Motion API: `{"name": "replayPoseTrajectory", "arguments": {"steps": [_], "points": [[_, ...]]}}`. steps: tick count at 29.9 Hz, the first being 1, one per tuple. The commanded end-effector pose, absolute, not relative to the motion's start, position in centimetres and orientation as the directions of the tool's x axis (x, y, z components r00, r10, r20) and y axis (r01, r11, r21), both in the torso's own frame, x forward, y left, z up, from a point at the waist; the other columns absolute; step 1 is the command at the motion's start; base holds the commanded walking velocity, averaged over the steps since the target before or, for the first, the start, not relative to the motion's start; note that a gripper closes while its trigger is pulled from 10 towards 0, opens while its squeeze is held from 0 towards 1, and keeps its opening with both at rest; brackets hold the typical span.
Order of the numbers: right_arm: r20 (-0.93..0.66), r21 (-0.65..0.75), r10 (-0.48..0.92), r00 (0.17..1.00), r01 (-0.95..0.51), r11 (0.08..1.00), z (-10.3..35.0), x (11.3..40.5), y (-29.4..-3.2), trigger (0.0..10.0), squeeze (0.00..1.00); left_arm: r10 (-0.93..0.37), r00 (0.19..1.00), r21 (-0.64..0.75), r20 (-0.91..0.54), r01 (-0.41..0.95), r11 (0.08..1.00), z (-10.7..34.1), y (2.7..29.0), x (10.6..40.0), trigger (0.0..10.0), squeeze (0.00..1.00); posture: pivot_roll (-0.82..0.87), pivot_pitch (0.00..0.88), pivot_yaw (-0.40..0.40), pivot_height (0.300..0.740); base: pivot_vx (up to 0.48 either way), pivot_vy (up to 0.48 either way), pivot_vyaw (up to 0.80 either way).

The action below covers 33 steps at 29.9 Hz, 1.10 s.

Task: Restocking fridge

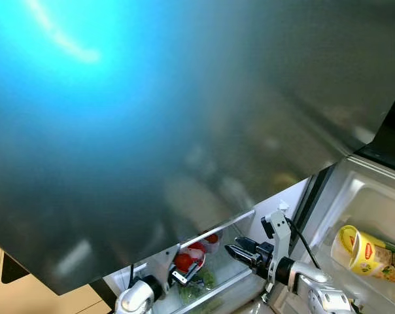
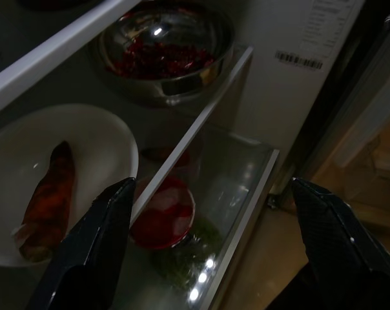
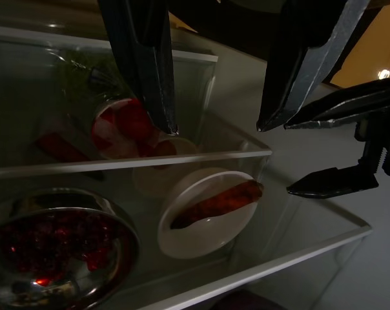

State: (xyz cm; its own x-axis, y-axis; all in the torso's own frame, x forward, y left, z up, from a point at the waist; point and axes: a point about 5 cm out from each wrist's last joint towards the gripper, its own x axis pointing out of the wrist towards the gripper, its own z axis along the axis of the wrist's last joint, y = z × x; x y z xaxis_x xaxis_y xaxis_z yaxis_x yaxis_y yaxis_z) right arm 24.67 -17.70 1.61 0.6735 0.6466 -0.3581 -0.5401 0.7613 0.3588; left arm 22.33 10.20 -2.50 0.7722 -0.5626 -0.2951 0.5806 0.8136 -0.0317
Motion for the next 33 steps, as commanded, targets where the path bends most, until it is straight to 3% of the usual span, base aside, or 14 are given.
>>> {"name": "replayPoseTrajectory", "arguments": {"steps": [1, 14, 17, 20, 33], "points": [[-0.398, 0.348, 0.625, 0.672, -0.520, 0.780, 0.8, 24.4, -17.8, 10.0, 0.00, -0.512, 0.777, -0.031, -0.365, 0.540, 0.841, -3.5, 11.9, 21.7, 10.0, 0.00, -0.07, 0.000, 0.064, 0.726, 0.000, 0.000, 0.00], [-0.651, 0.226, 0.406, 0.642, -0.346, 0.911, -4.0, 21.7, -20.3, 10.0, 0.00, -0.389, 0.758, -0.115, -0.523, 0.390, 0.914, -6.3, 14.3, 18.7, 10.0, 0.00, -0.07, 0.000, 0.059, 0.740, 0.000, 0.000, 0.00], [-0.674, 0.211, 0.373, 0.638, -0.317, 0.925, -4.4, 21.3, -20.6, 10.0, 0.00, -0.393, 0.750, -0.128, -0.532, 0.387, 0.913, -6.5, 14.3, 18.5, 10.0, 0.00, -0.07, 0.000, 0.060, 0.740, 0.000, 0.000, 0.00], [-0.743, 0.131, 0.254, 0.619, -0.239, 0.962, -5.7, 20.1, -21.6, 10.0, 0.00, -0.441, 0.730, -0.164, -0.521, 0.422, 0.892, -6.5, 13.7, 18.4, 10.0, 0.00, -0.07, 0.000, 0.057, 0.740, 0.000, 0.000, 0.00], [-0.815, 0.039, 0.122, 0.567, -0.156, 0.987, -7.3, 17.8, -22.8, 10.0, 0.00, -0.473, 0.708, -0.137, -0.524, 0.478, 0.868, -6.0, 12.6, 19.6, 10.0, 0.00, -0.07, 0.000, 0.059, 0.740, -0.044, 0.000, 0.00]]}}
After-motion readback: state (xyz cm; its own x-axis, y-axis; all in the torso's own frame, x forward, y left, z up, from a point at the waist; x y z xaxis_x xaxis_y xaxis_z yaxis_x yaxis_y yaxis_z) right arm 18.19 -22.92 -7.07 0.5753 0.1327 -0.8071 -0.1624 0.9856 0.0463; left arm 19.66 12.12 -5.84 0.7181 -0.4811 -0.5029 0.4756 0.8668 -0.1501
